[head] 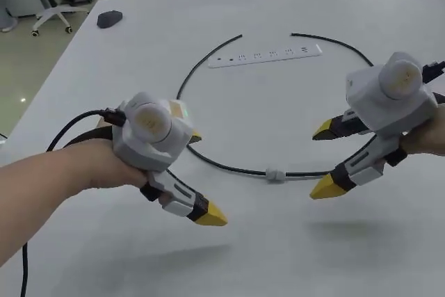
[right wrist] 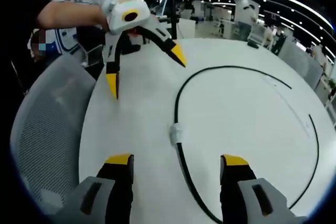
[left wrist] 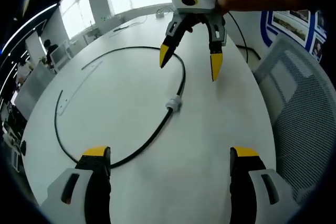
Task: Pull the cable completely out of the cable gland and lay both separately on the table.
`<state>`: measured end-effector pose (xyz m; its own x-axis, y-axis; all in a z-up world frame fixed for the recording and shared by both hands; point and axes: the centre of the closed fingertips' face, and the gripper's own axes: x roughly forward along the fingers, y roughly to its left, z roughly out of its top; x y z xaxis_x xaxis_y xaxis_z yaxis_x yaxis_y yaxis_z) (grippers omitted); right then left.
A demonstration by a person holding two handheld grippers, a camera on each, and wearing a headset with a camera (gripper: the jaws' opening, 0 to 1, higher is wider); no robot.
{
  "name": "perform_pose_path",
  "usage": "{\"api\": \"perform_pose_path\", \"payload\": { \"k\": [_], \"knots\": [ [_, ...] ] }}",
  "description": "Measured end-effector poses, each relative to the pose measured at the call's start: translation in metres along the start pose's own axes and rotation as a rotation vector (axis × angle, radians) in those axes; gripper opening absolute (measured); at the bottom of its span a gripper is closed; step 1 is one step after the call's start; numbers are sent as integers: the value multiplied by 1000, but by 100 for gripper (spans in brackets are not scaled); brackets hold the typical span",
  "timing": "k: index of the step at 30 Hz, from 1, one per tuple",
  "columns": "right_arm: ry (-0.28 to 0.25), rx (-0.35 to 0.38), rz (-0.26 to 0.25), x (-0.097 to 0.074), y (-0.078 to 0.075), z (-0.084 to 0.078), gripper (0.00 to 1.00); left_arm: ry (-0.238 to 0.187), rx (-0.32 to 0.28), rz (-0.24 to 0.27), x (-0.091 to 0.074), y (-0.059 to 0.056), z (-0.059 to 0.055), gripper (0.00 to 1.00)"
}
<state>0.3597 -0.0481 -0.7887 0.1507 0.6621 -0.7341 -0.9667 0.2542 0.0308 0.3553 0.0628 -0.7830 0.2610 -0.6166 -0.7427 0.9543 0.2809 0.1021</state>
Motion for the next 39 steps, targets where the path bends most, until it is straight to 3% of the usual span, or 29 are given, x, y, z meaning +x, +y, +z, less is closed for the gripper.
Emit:
{"api": "perform_pose_path", "payload": {
  "k": [2,5,7,11,18,24,26,31,33,34,36,39],
  "knots": [
    [-16,4,-15,7,-3,3,55,-19,-8,0,2,0,5,92],
    [-107,49,-34,14,-6,16,45,-100,-113,0,3,1,16,91],
    [-110,75,-25,19,-6,14,41,-133,-181,-5,3,3,16,91],
    [-90,67,-30,29,-8,7,33,-113,-166,-4,3,-1,11,89],
    [-95,82,-5,44,-6,3,26,-133,-175,-12,6,-3,17,88],
    [-107,69,-4,50,-6,7,18,-165,-204,4,5,2,23,87],
    [-110,51,-7,51,-6,7,14,-196,-226,-3,5,-1,28,87],
    [-115,26,-17,51,-3,7,9,-210,-240,-19,5,-9,33,85],
    [-106,99,-2,50,0,6,8,-208,-243,-27,5,-11,33,84],
    [-102,82,4,47,2,7,8,-215,-246,-23,5,-11,33,86],
    [-105,72,11,40,6,8,8,-263,-297,-28,2,-12,42,84],
    [-162,104,75,23,22,18,8,-322,-372,-81,-5,-22,58,75]
  ]
}}
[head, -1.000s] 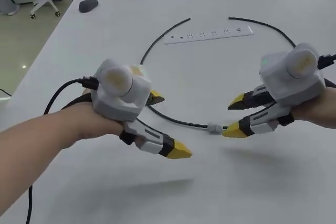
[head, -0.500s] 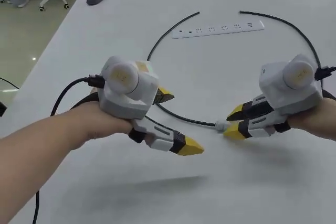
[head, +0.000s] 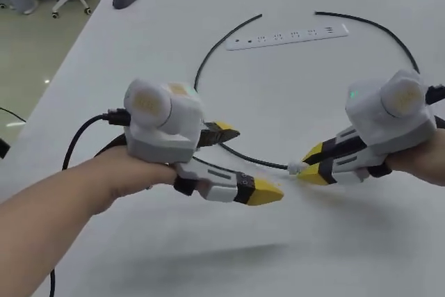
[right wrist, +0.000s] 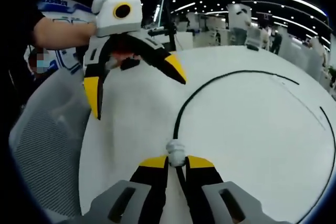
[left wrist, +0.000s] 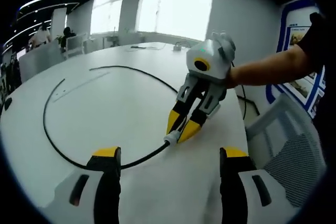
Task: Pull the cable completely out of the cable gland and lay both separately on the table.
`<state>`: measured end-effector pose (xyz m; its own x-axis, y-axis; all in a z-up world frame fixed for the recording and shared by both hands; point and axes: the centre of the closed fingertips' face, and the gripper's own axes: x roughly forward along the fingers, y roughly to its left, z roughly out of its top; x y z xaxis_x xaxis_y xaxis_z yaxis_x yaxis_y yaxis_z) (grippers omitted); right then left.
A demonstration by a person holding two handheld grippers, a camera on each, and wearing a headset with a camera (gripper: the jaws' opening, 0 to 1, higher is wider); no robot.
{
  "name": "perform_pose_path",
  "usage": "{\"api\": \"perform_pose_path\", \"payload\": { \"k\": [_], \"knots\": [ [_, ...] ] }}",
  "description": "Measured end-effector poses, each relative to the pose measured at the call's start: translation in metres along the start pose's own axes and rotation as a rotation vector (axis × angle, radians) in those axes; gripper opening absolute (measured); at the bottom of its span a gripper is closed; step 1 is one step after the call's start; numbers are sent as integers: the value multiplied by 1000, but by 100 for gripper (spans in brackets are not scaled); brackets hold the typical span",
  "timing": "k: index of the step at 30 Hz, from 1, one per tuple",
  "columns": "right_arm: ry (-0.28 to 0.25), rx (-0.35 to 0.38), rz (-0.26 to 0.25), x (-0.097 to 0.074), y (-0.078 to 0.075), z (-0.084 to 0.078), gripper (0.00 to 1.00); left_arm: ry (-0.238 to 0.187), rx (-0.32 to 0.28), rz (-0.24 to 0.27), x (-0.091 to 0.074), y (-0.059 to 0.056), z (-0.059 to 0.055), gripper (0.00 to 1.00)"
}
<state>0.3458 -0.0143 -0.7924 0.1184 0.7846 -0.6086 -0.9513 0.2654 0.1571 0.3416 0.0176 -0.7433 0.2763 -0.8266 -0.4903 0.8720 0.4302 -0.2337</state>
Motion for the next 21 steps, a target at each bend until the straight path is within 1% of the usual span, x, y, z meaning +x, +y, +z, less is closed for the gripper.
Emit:
{"api": "perform_pose_path", "payload": {
  "k": [1,3,4,5,6,7,8,9,10,11,12,13,14,15,17,18,19,21],
  "knots": [
    [-1,-1,13,-5,4,1,8,-2,17,-9,-1,-4,3,72],
    [-3,-31,28,-17,13,4,7,-32,56,-20,-2,-15,11,67],
    [-8,-49,40,-24,21,8,7,-31,56,-24,-2,-18,12,67],
    [-19,-80,45,-28,25,12,7,-36,54,-30,-1,-21,14,67],
    [-27,-100,49,-32,29,15,7,-49,50,-35,0,-23,16,65],
    [-39,-109,66,-37,37,19,7,-69,48,-56,1,-29,20,63],
    [-47,-125,74,-42,44,22,7,-80,27,-80,2,-34,21,60],
    [-54,-152,87,-44,50,24,7,-79,-12,-105,3,-38,20,56],
    [-55,-167,89,-46,55,26,7,-80,-18,-119,3,-40,20,53],
    [-53,-169,88,-48,60,28,7,-75,-13,-136,5,-44,19,50],
    [-51,-173,90,-50,65,28,7,-70,8,-145,5,-48,18,43],
    [-46,-212,81,-51,68,29,7,-65,11,-150,7,-51,16,37],
    [-43,-225,78,-52,70,29,7,-58,-6,-167,8,-55,14,33],
    [-38,-240,75,-53,72,28,7,-46,-36,-217,9,-65,11,31],
    [-42,-251,72,-55,75,29,7,-59,-53,-252,10,-73,12,35],
    [-40,-255,70,-56,76,28,7,-47,-49,-283,11,-80,9,37],
    [-39,-256,72,-56,77,28,7,-48,-47,-296,11,-83,9,39],
    [-34,-265,71,-56,78,27,7,-37,-52,-290,14,-83,8,39]
  ]
}}
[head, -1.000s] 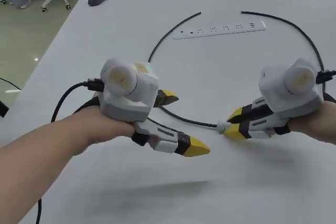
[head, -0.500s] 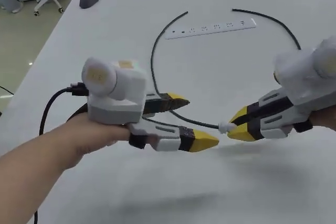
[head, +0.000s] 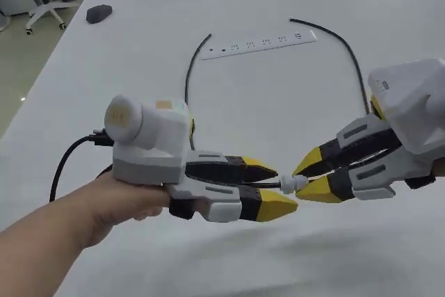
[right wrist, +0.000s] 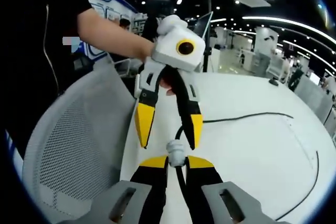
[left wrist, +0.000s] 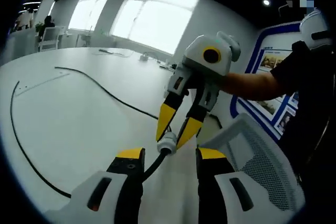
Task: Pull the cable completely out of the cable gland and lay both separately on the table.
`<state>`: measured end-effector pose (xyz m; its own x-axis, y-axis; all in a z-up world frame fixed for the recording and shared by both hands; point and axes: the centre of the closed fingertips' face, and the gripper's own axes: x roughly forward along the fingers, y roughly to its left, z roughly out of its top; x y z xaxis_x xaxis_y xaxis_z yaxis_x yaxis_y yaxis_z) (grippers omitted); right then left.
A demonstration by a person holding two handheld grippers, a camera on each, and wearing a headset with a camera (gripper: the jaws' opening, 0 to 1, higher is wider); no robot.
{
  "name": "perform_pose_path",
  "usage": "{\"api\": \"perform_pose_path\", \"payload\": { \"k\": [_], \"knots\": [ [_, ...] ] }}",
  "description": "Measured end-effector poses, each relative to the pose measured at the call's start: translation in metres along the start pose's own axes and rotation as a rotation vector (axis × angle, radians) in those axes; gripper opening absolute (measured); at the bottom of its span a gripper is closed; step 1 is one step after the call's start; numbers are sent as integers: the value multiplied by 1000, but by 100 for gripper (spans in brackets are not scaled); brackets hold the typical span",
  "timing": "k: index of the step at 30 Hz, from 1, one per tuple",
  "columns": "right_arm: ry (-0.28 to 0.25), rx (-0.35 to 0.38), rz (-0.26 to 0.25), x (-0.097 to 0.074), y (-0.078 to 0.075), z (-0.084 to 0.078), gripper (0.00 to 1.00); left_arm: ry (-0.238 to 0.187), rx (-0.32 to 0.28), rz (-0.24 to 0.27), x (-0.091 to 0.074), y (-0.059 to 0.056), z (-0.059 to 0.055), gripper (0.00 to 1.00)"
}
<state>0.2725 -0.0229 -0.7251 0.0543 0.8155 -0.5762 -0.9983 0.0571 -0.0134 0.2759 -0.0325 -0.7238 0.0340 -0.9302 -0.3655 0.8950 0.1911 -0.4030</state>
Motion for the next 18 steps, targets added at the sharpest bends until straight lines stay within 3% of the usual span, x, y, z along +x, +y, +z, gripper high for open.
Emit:
{"api": "perform_pose_path", "payload": {
  "k": [3,10,13,18],
  "knots": [
    [0,-15,-1,-1,3,1,7,-19,-8,-16,1,-3,4,31],
    [-1,-38,-7,-3,3,2,7,-15,-12,-36,3,-5,4,25],
    [2,-48,-11,-4,3,1,7,-12,-24,-51,4,-7,4,28],
    [-4,-48,-12,-5,3,0,7,-31,-53,-51,4,-5,7,22]
  ]
}}
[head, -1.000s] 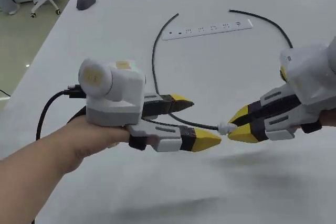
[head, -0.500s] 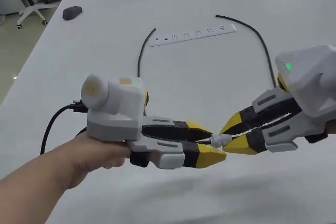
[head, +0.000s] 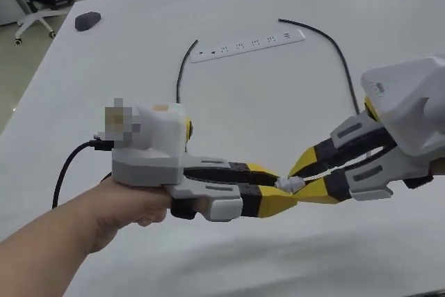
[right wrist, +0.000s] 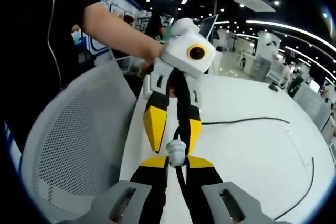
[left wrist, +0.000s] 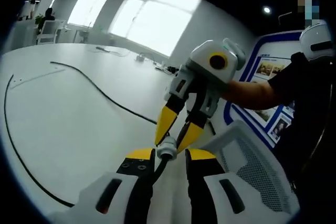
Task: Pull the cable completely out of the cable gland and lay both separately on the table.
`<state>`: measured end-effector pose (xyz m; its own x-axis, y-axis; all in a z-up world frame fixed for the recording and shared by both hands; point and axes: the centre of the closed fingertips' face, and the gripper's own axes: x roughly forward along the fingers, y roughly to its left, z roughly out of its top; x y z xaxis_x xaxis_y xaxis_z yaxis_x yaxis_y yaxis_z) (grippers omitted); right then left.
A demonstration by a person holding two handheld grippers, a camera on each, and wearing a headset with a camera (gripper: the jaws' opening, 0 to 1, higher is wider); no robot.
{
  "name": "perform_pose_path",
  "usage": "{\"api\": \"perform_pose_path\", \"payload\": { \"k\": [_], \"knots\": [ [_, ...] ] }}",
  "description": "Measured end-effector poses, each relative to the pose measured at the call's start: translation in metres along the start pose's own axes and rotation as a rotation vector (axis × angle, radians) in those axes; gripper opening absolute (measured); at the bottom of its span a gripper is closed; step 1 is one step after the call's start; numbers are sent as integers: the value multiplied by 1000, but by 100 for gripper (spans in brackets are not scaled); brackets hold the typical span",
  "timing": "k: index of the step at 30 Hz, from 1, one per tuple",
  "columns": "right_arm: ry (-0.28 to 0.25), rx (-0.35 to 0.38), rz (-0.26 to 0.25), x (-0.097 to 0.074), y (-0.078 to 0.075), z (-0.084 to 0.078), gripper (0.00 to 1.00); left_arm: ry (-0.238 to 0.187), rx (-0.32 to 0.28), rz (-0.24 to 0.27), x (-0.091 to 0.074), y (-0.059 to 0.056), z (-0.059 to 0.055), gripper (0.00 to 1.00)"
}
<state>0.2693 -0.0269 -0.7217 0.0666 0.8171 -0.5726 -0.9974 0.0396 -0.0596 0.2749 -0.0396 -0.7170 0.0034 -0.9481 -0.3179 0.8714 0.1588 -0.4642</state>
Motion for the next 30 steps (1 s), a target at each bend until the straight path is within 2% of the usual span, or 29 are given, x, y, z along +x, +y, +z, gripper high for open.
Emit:
{"api": "perform_pose_path", "payload": {
  "k": [3,14,16,17,18,20,21,22,24,28,30],
  "knots": [
    [-1,-3,5,-1,0,1,7,1,5,9,0,1,0,16],
    [-15,-3,23,-1,1,1,8,12,35,7,-1,-1,0,15],
    [-31,45,31,-3,-1,2,8,6,70,15,-1,-1,3,15],
    [-43,94,41,-3,-2,3,8,8,84,18,-1,-1,3,15],
    [-44,106,44,-4,-2,2,9,10,115,28,-1,1,5,15],
    [-53,189,84,-5,-1,1,9,32,226,24,0,-1,4,15],
    [-66,222,106,-6,0,2,9,50,241,23,0,-2,2,15],
    [-65,250,120,-7,1,1,9,47,240,21,1,-4,3,15],
    [-76,261,133,-7,-1,2,9,58,278,20,1,-3,3,15],
    [-94,320,160,-10,-4,3,8,44,325,27,0,-4,6,15],
    [-97,311,158,-11,-4,4,8,37,328,32,0,-3,8,15]
  ]
}}
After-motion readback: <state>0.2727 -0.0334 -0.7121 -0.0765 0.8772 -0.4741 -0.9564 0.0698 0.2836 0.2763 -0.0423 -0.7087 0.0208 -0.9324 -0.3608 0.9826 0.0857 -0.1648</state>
